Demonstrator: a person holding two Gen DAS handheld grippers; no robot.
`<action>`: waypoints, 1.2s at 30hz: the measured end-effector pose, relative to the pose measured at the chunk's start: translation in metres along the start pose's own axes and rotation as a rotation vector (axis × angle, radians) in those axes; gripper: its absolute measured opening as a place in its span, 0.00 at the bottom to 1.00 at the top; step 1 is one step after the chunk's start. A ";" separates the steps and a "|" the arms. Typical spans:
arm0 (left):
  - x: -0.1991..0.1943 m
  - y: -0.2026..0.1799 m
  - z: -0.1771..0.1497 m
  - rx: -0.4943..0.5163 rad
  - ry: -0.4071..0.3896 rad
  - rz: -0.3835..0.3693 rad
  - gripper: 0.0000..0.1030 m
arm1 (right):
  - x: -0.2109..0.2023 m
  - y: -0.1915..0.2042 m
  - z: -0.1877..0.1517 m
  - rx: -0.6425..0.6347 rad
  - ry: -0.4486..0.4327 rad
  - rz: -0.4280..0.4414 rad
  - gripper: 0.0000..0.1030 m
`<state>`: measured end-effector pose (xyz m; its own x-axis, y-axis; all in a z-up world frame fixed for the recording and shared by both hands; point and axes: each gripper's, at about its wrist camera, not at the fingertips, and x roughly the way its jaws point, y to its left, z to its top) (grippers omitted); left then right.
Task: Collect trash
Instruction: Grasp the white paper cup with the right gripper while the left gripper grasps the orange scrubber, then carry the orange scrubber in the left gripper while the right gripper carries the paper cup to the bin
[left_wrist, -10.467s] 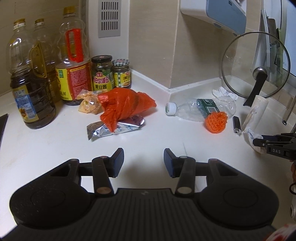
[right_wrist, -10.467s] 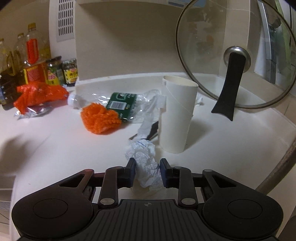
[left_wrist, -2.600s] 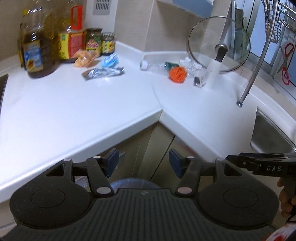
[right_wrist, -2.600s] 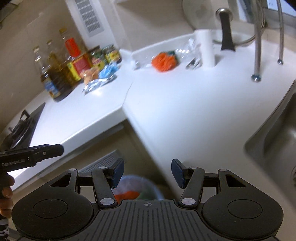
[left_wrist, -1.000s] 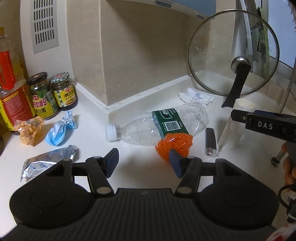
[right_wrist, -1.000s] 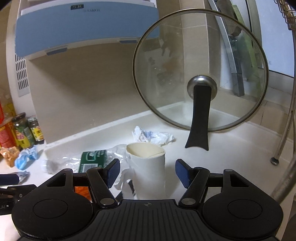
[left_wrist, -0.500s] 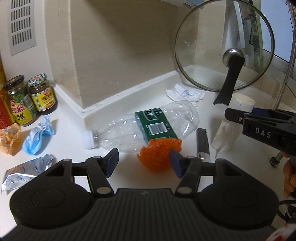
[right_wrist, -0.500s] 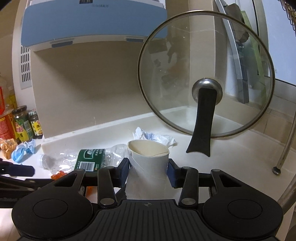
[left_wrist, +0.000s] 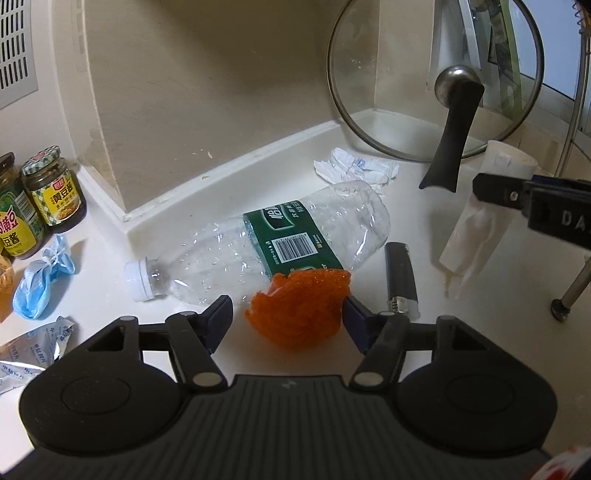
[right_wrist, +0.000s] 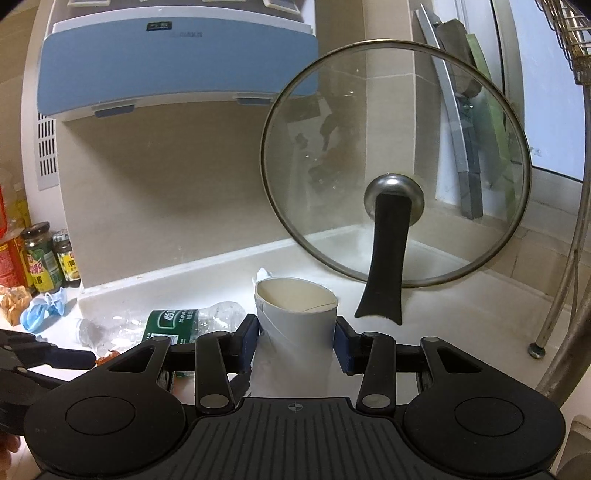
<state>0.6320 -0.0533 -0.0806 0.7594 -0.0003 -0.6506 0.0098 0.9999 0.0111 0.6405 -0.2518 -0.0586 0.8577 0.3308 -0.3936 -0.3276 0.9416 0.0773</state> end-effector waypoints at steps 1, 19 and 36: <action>0.002 0.000 0.000 -0.001 0.003 -0.004 0.60 | 0.000 -0.001 0.000 0.004 0.002 0.000 0.42; -0.023 0.001 0.004 0.008 -0.053 -0.041 0.30 | -0.015 -0.001 -0.003 0.033 0.032 0.000 0.42; -0.125 0.047 -0.022 -0.075 -0.135 -0.014 0.30 | -0.074 0.025 -0.005 0.057 0.023 0.072 0.42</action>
<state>0.5234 -0.0057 -0.0157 0.8400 -0.0114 -0.5425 -0.0237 0.9981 -0.0576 0.5668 -0.2534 -0.0319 0.8230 0.3968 -0.4065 -0.3645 0.9177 0.1577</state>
